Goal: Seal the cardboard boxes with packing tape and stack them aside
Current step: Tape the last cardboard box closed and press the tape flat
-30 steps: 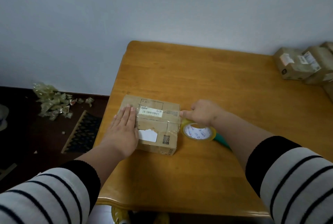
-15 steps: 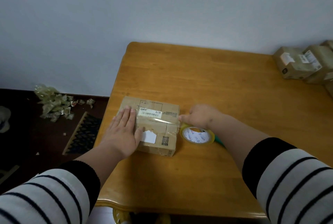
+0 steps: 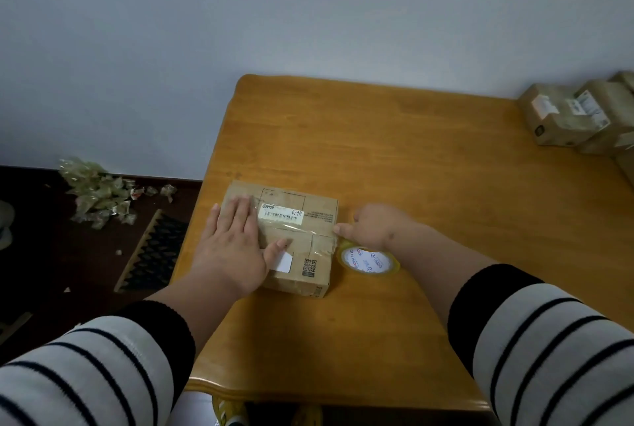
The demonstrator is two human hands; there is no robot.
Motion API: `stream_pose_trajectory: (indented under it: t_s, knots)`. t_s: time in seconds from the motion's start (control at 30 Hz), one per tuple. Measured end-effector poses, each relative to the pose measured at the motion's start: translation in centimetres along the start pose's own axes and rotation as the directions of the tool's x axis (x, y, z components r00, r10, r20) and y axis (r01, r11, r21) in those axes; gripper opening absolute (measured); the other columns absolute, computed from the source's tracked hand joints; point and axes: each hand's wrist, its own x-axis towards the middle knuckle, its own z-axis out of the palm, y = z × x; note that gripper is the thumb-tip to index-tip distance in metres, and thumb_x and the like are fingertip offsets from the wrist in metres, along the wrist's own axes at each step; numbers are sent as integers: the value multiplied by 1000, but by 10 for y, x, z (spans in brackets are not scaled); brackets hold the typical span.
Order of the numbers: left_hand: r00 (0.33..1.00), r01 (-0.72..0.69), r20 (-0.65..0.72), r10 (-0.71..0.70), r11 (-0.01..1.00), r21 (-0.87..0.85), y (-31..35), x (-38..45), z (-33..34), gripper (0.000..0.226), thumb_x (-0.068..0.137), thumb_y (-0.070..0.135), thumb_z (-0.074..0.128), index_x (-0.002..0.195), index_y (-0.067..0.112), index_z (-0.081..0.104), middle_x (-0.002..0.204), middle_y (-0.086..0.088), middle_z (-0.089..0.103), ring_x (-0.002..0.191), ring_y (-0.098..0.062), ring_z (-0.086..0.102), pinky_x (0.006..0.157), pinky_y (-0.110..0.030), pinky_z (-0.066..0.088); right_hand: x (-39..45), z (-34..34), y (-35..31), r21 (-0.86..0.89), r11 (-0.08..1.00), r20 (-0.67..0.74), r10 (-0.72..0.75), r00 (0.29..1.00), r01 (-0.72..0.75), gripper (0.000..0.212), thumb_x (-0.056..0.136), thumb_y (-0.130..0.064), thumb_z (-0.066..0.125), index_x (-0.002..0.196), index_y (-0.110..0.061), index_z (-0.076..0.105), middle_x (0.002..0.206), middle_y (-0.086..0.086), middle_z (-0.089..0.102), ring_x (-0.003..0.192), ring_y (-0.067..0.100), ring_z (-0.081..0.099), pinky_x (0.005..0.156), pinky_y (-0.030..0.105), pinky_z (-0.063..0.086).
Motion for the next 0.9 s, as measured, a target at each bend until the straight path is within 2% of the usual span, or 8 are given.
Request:
stream_pose_trajectory:
  t_s: [0.1,0.23,0.33,0.5,0.6,0.7,0.83,0.9]
  knots:
    - [998,-33,-49,29,996,-78,1,5,-2,100,79,76,-17,155,12,-12,162,-6,-20,148,-20,-24,121,-40,-11,0,0,0,-12,1000,13,-8,1000,8,63,91,-71,38,93,-14,64,82,0,62,76,16,58,64,30,47]
    - [973,-226,25,229,969,-104,14,5,4,89,77,75,-17,145,21,-32,155,0,-36,141,-14,-35,118,-35,-16,0,-1,0,-26,1000,34,-5,999,6,63,91,-71,37,96,-14,63,82,-1,59,80,17,58,70,32,51]
    - [969,-233,76,235,972,-43,17,8,11,93,71,78,-20,144,22,-33,154,-2,-37,141,-16,-33,119,-39,-16,2,-1,-1,-34,999,39,0,999,2,58,91,-71,37,88,-17,58,80,-2,57,78,15,56,68,32,48]
    - [931,-359,80,356,933,23,21,5,8,79,70,83,-22,138,47,-38,150,2,-44,139,-25,-41,114,-54,-21,3,-2,-1,-29,1000,59,0,998,2,58,91,-71,37,95,-17,59,81,-3,54,87,19,58,76,36,52]
    - [903,-429,43,428,902,38,28,1,12,80,79,79,-15,147,38,-28,156,5,-35,141,-19,-38,114,-50,-23,4,-1,0,-3,1000,73,-2,997,3,64,92,-71,38,111,-14,62,89,-1,57,91,21,58,77,36,50]
    - [887,-461,4,461,887,3,36,7,7,90,81,79,-7,155,26,-9,157,6,-27,145,-13,-28,119,-41,-17,6,-1,0,30,999,72,14,997,-16,70,91,-70,40,127,-12,58,118,8,63,101,24,58,79,35,47]
    - [881,-469,75,467,883,6,51,11,10,95,75,85,-9,144,25,-34,153,5,-39,139,-14,-40,118,-45,-19,6,-1,0,18,1000,83,7,997,-9,68,92,-70,39,120,-12,60,118,10,64,91,22,54,77,35,48]
    - [880,-465,113,461,885,11,52,14,13,96,70,85,-13,142,25,-36,152,5,-40,139,-15,-40,118,-46,-18,7,3,2,64,998,86,17,996,-23,63,91,-71,39,110,-15,59,116,10,63,91,22,54,74,35,44]
